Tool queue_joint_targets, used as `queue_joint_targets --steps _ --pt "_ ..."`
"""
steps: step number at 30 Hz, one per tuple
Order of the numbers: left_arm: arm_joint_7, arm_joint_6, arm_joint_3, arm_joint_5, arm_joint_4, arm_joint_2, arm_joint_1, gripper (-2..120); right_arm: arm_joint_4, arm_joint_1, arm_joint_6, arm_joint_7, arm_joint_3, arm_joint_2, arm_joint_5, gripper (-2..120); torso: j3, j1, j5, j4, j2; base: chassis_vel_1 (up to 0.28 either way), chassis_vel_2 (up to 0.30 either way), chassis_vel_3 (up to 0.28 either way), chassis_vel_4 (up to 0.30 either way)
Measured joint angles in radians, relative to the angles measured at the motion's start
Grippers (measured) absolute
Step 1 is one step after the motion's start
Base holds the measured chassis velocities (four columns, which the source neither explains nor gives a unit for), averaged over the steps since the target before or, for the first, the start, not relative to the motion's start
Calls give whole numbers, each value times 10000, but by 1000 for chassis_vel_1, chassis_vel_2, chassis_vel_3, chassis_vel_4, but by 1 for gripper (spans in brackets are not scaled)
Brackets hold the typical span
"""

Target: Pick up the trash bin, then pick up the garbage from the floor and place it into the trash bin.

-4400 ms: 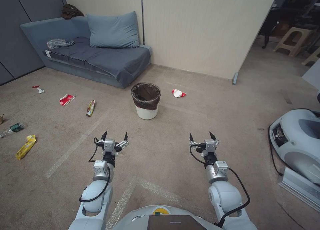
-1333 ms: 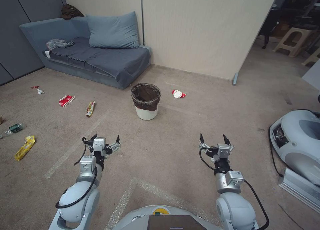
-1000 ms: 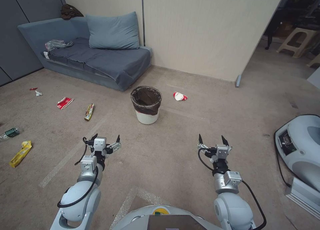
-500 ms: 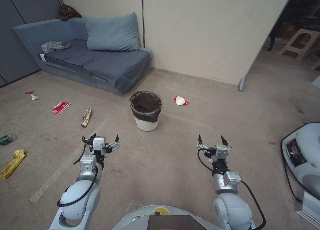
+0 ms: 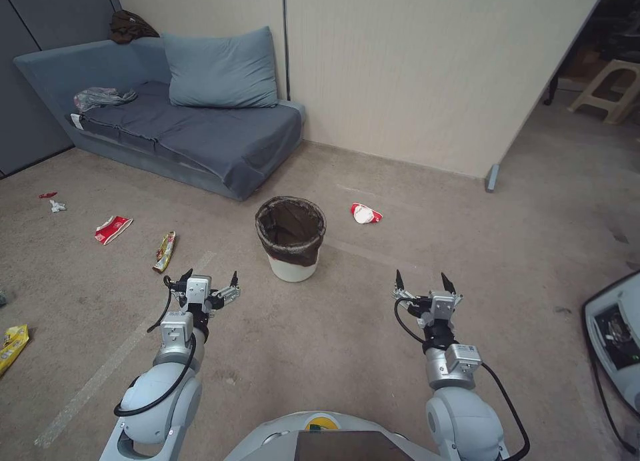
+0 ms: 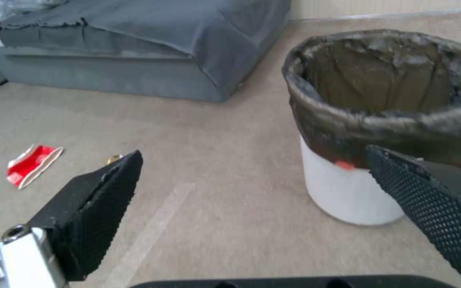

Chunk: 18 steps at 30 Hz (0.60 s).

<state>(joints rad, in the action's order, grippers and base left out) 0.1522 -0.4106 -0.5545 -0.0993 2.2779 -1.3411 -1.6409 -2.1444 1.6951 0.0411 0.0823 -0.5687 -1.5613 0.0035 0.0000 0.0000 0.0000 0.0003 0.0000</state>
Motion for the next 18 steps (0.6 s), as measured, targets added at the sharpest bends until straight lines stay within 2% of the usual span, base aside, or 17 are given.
queue_joint_targets --steps 7,18 --pt "1 118 18 11 7 -24 95 100 25 -33 -15 -14 -10 5 34 100 0 0 -1 -6 0 -158 168 151 -167" --pt "14 88 15 15 44 -23 12 100 33 -35 3 -54 2 -31 68 100 0 0 3 -2 0 -190 198 206 -202"
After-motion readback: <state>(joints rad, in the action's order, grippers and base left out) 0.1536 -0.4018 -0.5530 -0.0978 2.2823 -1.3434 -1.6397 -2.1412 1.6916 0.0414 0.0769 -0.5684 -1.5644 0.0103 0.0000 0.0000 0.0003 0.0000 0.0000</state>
